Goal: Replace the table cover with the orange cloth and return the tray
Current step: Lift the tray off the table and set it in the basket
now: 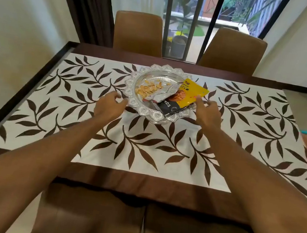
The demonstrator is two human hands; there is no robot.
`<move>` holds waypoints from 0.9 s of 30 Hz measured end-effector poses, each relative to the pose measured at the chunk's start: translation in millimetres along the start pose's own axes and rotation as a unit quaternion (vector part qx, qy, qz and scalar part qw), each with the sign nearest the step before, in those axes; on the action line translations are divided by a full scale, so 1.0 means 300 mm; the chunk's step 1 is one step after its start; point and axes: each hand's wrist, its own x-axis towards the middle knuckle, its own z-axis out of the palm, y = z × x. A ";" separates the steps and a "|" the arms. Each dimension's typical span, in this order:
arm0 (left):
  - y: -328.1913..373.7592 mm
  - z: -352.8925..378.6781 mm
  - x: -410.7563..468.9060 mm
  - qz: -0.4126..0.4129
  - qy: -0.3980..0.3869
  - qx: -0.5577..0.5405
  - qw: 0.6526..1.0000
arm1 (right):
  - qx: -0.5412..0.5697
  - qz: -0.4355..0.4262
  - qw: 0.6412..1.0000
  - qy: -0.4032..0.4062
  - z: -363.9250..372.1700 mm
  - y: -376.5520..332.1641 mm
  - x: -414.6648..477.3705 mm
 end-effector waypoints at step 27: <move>0.075 0.084 0.068 -0.091 -0.173 -0.375 0.906 | 0.332 0.111 0.937 0.017 -0.014 0.121 -0.008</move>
